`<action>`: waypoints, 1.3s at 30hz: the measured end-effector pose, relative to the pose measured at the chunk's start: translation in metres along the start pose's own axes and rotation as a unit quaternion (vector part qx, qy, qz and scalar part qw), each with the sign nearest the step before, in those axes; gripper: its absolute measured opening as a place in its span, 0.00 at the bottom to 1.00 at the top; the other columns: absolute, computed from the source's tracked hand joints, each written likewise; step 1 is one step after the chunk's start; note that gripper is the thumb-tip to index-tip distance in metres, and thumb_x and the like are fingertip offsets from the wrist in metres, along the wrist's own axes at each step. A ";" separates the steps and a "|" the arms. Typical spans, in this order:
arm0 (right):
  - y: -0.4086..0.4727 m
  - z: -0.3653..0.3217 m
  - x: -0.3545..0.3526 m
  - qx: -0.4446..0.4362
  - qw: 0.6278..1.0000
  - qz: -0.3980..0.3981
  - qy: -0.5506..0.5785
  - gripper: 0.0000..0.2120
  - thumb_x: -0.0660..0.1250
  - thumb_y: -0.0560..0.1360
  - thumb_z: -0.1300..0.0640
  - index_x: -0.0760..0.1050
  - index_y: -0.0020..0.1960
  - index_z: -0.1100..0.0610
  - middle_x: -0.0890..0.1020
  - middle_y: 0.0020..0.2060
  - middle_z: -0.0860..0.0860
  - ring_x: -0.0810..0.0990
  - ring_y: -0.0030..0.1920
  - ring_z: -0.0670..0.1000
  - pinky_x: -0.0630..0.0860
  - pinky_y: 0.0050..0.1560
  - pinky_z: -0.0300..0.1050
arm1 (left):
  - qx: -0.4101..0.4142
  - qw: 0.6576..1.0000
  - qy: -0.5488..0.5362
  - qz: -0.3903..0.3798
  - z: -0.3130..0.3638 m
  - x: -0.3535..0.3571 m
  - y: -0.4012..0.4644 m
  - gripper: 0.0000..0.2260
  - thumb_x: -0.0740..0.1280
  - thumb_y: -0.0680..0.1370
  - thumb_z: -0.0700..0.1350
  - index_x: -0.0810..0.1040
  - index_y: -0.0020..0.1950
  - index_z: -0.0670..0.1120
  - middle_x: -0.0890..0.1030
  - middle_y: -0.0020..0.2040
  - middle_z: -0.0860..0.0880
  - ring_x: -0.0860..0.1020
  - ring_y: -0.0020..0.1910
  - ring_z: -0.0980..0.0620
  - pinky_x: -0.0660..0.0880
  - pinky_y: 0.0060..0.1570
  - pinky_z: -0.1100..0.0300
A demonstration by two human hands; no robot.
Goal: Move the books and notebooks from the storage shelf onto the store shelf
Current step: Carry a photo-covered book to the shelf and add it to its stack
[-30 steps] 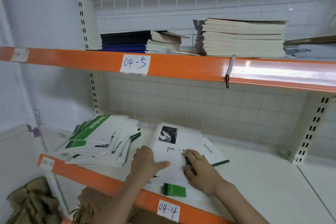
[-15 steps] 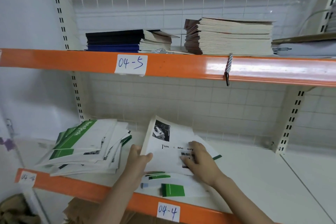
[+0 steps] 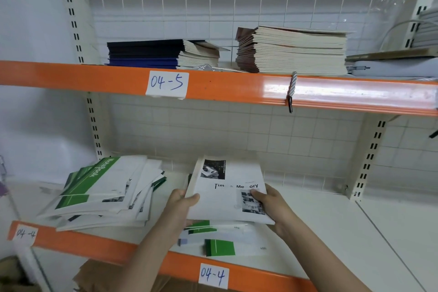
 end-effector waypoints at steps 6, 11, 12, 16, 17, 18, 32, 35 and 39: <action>-0.010 -0.003 -0.016 -0.011 0.999 0.019 0.044 0.06 0.59 0.80 0.66 0.74 0.52 0.60 0.83 0.43 0.60 0.82 0.36 0.56 0.79 0.29 0.45 | 0.148 0.961 0.233 0.022 0.026 -0.010 0.007 0.09 0.57 0.82 0.42 0.77 0.53 0.44 0.80 0.54 0.45 0.78 0.50 0.49 0.75 0.54 0.54; -0.023 -0.002 -0.033 -0.015 0.998 0.035 0.056 0.06 0.60 0.80 0.65 0.74 0.54 0.62 0.83 0.44 0.60 0.83 0.35 0.55 0.79 0.29 0.45 | 0.268 0.815 0.513 -0.010 0.024 0.006 0.010 0.23 0.67 0.77 0.44 0.66 0.71 0.45 0.73 0.66 0.49 0.69 0.66 0.51 0.67 0.66 0.57; -0.026 -0.001 -0.036 -0.017 0.997 0.037 0.061 0.06 0.60 0.80 0.65 0.74 0.54 0.62 0.83 0.44 0.61 0.83 0.35 0.55 0.78 0.29 0.44 | 0.280 0.788 0.548 -0.021 0.021 0.013 0.009 0.27 0.68 0.76 0.45 0.64 0.72 0.46 0.70 0.68 0.50 0.67 0.68 0.52 0.65 0.68 0.57; -0.042 0.003 -0.054 -0.023 0.995 0.058 0.074 0.06 0.60 0.80 0.65 0.74 0.53 0.62 0.83 0.44 0.60 0.83 0.35 0.55 0.78 0.28 0.43 | 0.330 0.723 0.606 -0.034 0.022 0.039 0.005 0.30 0.68 0.74 0.53 0.61 0.73 0.49 0.68 0.69 0.53 0.66 0.67 0.54 0.66 0.64 0.61; -0.046 0.003 -0.060 -0.025 0.995 0.065 0.075 0.06 0.60 0.80 0.65 0.74 0.54 0.62 0.83 0.44 0.60 0.83 0.36 0.55 0.78 0.28 0.43 | 0.340 0.717 0.607 -0.044 0.023 0.048 0.003 0.31 0.69 0.73 0.53 0.61 0.72 0.49 0.68 0.69 0.53 0.67 0.67 0.54 0.66 0.64 0.61; -0.049 0.004 -0.067 -0.027 0.994 0.072 0.076 0.07 0.60 0.80 0.65 0.74 0.54 0.63 0.83 0.45 0.61 0.83 0.36 0.55 0.78 0.29 0.44 | 0.343 0.713 0.609 -0.054 0.023 0.056 0.002 0.32 0.70 0.73 0.53 0.61 0.72 0.48 0.68 0.68 0.53 0.67 0.67 0.54 0.66 0.64 0.61; -0.114 -0.005 -0.209 -0.057 0.981 0.172 0.066 0.07 0.60 0.79 0.65 0.75 0.54 0.62 0.83 0.43 0.61 0.82 0.36 0.56 0.77 0.29 0.44 | 0.364 0.657 0.649 -0.119 0.007 0.189 -0.027 0.27 0.55 0.77 0.62 0.62 0.72 0.49 0.69 0.68 0.51 0.68 0.65 0.50 0.68 0.61 0.56; -0.132 -0.009 -0.254 -0.058 0.977 0.196 0.054 0.07 0.60 0.79 0.64 0.75 0.55 0.63 0.83 0.43 0.61 0.82 0.37 0.56 0.77 0.31 0.44 | 0.369 0.649 0.652 -0.132 0.000 0.230 -0.045 0.27 0.58 0.78 0.61 0.62 0.71 0.48 0.69 0.67 0.50 0.68 0.67 0.50 0.68 0.62 0.56; -0.157 -0.015 -0.309 -0.060 0.973 0.219 0.051 0.08 0.60 0.79 0.65 0.75 0.55 0.64 0.83 0.42 0.62 0.82 0.34 0.57 0.76 0.30 0.45 | 0.372 0.646 0.649 -0.154 -0.010 0.286 -0.073 0.27 0.57 0.79 0.60 0.60 0.73 0.48 0.68 0.69 0.50 0.67 0.68 0.49 0.67 0.62 0.55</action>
Point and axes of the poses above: each hand's wrist, its own y-axis towards the middle knuckle, its own x-axis out of the palm, z = x × y, the point moved 8 cm from there along y, towards the middle knuckle
